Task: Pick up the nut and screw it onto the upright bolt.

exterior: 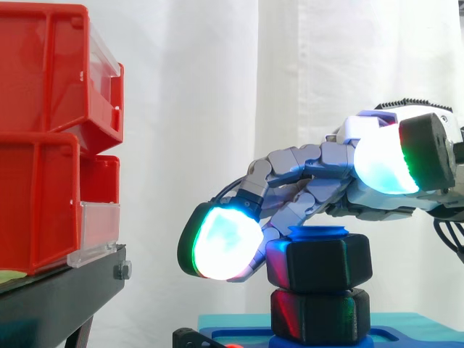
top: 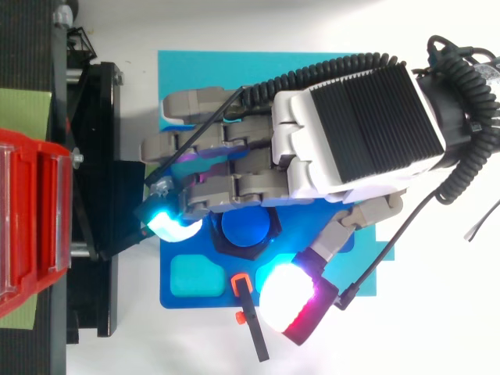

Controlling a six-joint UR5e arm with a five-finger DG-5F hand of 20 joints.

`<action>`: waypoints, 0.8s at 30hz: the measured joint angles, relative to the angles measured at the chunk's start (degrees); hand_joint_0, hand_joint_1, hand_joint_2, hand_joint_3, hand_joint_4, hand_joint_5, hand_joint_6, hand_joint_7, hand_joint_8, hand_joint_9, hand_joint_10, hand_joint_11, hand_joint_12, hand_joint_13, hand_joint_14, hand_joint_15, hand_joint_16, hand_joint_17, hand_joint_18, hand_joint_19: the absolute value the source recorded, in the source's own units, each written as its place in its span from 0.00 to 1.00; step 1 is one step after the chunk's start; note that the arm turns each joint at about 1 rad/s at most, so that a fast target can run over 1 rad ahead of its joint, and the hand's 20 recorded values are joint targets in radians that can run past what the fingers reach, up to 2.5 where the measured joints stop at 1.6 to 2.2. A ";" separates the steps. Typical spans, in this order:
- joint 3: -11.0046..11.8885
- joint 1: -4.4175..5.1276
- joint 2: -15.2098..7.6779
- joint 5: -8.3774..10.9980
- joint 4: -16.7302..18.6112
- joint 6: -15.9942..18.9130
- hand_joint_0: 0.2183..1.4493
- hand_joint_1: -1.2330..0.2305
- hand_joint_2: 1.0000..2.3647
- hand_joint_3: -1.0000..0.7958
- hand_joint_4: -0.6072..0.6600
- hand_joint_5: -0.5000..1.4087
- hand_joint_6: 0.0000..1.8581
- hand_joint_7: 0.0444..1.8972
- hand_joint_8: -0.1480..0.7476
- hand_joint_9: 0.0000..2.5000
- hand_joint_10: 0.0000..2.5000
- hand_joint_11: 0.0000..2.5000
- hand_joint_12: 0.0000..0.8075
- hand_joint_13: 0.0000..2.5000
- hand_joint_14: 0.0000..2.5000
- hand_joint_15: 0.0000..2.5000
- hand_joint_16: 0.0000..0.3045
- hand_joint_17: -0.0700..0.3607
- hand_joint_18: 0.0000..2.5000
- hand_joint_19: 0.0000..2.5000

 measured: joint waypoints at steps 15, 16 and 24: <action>0.00 -0.84 0.00 -0.13 -0.68 -0.17 0.23 0.75 0.00 0.28 0.65 0.25 0.27 0.66 0.45 0.27 0.00 0.00 0.34 0.12 0.00 0.00 0.09 0.31 0.00 0.00; 0.00 -0.92 0.00 -0.14 -0.67 -0.18 0.23 0.75 0.00 0.28 0.65 0.25 0.27 0.67 0.45 0.27 0.00 0.00 0.33 0.13 0.00 0.00 0.09 0.31 0.00 0.00; 0.01 -1.65 0.01 -0.22 -0.58 -0.26 0.24 0.74 0.00 0.28 0.60 0.27 0.27 0.75 0.46 0.32 0.00 0.00 0.31 0.16 0.00 0.00 0.08 0.29 0.01 0.00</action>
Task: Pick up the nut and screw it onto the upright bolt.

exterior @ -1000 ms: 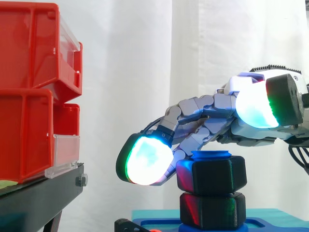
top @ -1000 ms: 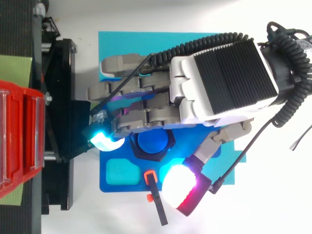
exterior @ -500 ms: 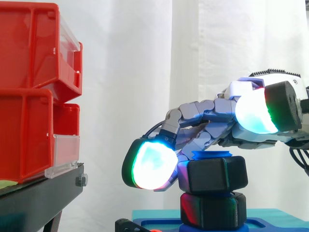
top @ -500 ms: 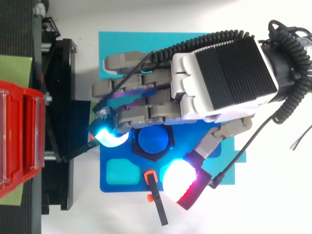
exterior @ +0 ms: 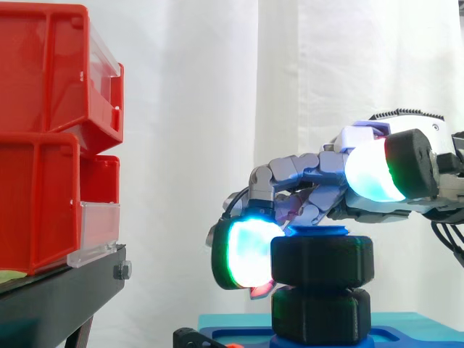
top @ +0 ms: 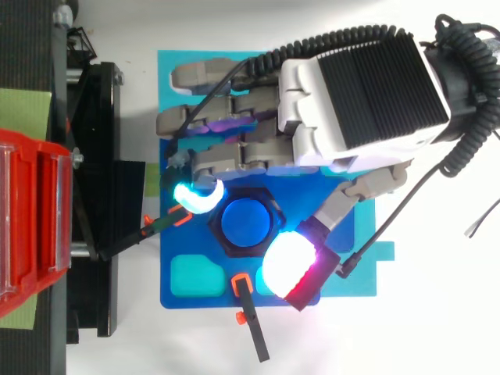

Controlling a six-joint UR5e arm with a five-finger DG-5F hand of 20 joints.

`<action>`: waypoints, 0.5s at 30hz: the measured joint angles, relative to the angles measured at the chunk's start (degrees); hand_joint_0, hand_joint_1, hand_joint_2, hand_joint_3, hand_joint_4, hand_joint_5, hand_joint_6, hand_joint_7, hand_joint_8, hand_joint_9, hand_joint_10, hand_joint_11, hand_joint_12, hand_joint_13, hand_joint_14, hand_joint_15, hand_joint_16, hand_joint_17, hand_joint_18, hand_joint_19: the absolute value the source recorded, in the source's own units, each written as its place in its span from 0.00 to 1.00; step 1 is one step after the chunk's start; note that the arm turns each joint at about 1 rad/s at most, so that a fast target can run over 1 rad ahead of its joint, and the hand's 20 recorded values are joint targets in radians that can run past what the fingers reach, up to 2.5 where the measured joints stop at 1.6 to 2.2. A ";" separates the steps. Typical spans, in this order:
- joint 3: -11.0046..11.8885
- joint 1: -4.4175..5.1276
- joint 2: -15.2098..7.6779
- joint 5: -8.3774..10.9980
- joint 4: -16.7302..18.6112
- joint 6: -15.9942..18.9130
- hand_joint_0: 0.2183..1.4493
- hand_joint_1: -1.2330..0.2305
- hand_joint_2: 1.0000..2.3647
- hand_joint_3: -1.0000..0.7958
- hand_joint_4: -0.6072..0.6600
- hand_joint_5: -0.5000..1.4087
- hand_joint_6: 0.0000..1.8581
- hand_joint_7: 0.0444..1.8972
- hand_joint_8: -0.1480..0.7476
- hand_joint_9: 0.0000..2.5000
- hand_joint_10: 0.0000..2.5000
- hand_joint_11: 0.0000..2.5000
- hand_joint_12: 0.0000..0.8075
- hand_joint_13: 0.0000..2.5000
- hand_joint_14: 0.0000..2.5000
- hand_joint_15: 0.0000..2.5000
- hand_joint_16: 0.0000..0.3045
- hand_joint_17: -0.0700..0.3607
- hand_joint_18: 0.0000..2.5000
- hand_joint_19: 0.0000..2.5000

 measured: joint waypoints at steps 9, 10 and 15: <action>-0.01 -0.79 0.00 -0.13 0.77 -0.01 0.24 0.71 0.00 0.28 0.54 0.29 0.27 0.78 0.43 0.41 0.00 0.00 0.26 0.21 0.00 0.00 0.06 0.26 0.07 0.00; 0.00 -0.86 0.00 -0.13 0.86 0.00 0.24 0.71 0.00 0.28 0.54 0.29 0.27 0.78 0.42 0.43 0.00 0.00 0.25 0.22 0.00 0.00 0.06 0.25 0.08 0.00; -0.02 -1.19 0.00 -0.20 1.11 0.00 0.24 0.69 0.00 0.28 0.52 0.31 0.27 0.78 0.36 0.49 0.00 0.00 0.21 0.25 0.00 0.00 0.04 0.23 0.12 0.00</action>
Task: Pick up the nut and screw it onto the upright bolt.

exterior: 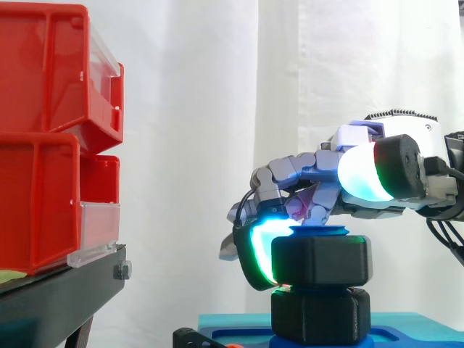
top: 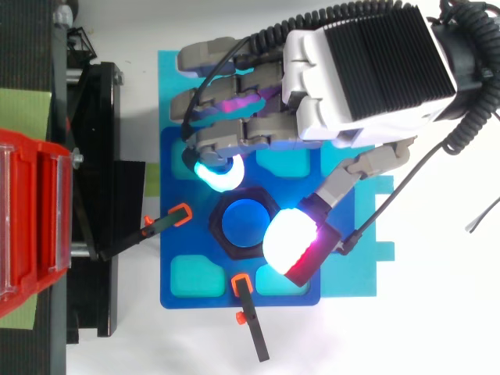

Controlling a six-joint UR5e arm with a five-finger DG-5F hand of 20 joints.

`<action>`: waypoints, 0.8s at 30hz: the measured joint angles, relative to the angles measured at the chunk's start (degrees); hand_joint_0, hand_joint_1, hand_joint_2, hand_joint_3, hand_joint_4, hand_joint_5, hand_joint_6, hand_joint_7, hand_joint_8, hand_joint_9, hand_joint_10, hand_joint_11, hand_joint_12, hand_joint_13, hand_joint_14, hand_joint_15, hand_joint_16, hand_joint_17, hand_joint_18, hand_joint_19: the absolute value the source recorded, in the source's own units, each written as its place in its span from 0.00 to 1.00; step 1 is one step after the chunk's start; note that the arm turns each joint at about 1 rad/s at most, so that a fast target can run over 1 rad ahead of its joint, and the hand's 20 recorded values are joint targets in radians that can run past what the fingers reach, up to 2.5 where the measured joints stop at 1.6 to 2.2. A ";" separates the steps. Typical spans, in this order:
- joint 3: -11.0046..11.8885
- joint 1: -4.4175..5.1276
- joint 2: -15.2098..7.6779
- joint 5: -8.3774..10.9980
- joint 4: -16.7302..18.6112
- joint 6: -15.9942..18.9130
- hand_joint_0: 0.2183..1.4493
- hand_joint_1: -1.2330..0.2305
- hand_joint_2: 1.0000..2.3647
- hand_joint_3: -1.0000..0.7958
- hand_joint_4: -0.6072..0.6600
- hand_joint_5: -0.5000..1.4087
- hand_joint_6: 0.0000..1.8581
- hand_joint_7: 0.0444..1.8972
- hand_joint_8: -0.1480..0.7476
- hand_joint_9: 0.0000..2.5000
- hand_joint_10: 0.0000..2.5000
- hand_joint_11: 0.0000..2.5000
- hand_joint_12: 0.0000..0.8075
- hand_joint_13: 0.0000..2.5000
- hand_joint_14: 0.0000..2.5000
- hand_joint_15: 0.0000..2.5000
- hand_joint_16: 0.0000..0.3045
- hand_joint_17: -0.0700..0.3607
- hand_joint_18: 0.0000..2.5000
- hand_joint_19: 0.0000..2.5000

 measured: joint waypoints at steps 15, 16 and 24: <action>0.01 -0.70 0.00 -0.11 0.15 0.00 0.23 0.73 0.00 0.28 0.59 0.27 0.27 0.68 0.45 0.51 0.00 0.00 0.24 0.26 0.00 0.00 0.05 0.25 0.13 0.00; 0.01 -0.73 0.00 -0.11 0.16 0.00 0.22 0.74 0.00 0.28 0.62 0.26 0.27 0.65 0.45 0.50 0.00 0.00 0.25 0.26 0.00 0.00 0.06 0.25 0.12 0.00; 0.02 -0.94 0.00 -0.45 0.73 0.00 0.18 0.80 0.00 0.28 0.67 0.21 0.27 0.40 0.43 0.36 0.00 0.00 0.35 0.17 0.00 0.00 0.10 0.33 0.03 0.00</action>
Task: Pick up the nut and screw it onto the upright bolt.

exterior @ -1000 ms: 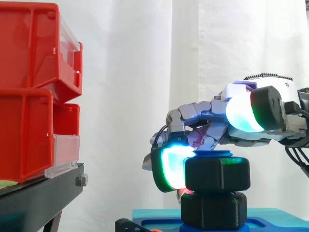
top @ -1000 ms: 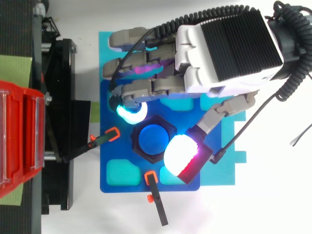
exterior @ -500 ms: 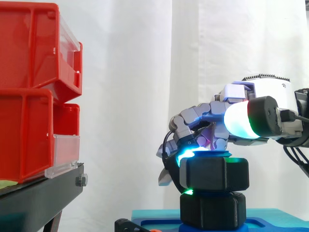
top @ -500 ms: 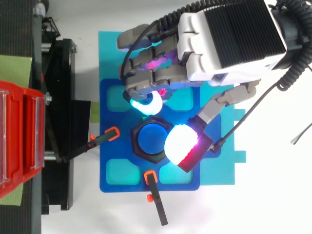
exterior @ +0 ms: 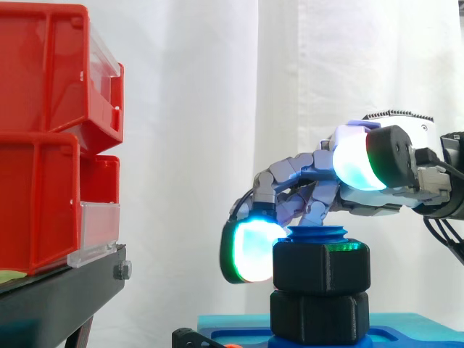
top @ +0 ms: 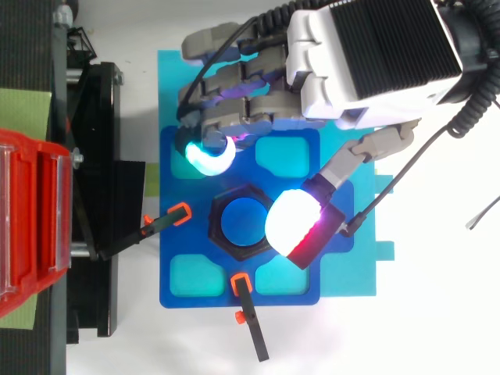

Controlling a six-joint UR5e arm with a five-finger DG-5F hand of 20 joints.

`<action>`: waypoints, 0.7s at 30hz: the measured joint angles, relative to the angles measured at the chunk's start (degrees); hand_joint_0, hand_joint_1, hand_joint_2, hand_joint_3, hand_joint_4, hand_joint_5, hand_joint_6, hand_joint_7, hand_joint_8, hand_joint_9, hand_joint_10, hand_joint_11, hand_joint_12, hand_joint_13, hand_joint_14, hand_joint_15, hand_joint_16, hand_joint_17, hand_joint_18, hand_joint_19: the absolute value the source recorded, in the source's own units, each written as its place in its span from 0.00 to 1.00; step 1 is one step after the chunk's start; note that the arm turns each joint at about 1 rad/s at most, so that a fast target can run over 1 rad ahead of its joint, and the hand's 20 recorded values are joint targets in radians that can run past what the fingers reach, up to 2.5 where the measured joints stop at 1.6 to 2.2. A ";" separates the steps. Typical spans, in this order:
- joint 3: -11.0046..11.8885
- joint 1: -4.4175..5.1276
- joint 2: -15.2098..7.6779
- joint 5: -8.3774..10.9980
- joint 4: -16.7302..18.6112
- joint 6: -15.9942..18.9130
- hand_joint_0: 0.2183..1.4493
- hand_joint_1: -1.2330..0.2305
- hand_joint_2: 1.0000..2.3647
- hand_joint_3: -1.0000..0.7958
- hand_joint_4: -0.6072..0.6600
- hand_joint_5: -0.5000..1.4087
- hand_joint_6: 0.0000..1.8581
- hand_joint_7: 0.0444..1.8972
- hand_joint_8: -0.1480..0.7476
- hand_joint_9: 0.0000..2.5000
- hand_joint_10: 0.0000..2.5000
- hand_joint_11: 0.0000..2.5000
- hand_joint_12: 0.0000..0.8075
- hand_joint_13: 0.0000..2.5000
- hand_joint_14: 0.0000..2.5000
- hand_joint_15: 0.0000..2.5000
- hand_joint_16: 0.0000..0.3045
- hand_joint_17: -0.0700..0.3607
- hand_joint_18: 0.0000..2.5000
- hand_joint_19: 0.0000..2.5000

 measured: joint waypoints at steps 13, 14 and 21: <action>0.00 0.16 0.00 -0.20 0.69 0.00 0.16 0.85 0.00 0.28 0.61 0.18 0.27 0.30 0.38 0.15 0.00 0.00 0.40 0.03 0.00 0.00 0.15 0.40 0.00 0.00; 0.01 0.26 0.00 -0.19 0.76 0.00 0.15 0.84 0.00 0.28 0.61 0.17 0.27 0.30 0.38 0.13 0.00 0.00 0.40 0.02 0.00 0.00 0.15 0.40 0.00 0.00; 0.00 0.78 0.00 -0.14 0.80 0.00 0.12 0.81 0.00 0.28 0.56 0.15 0.27 0.28 0.37 0.05 0.00 0.00 0.43 0.00 0.00 0.00 0.17 0.43 0.00 0.00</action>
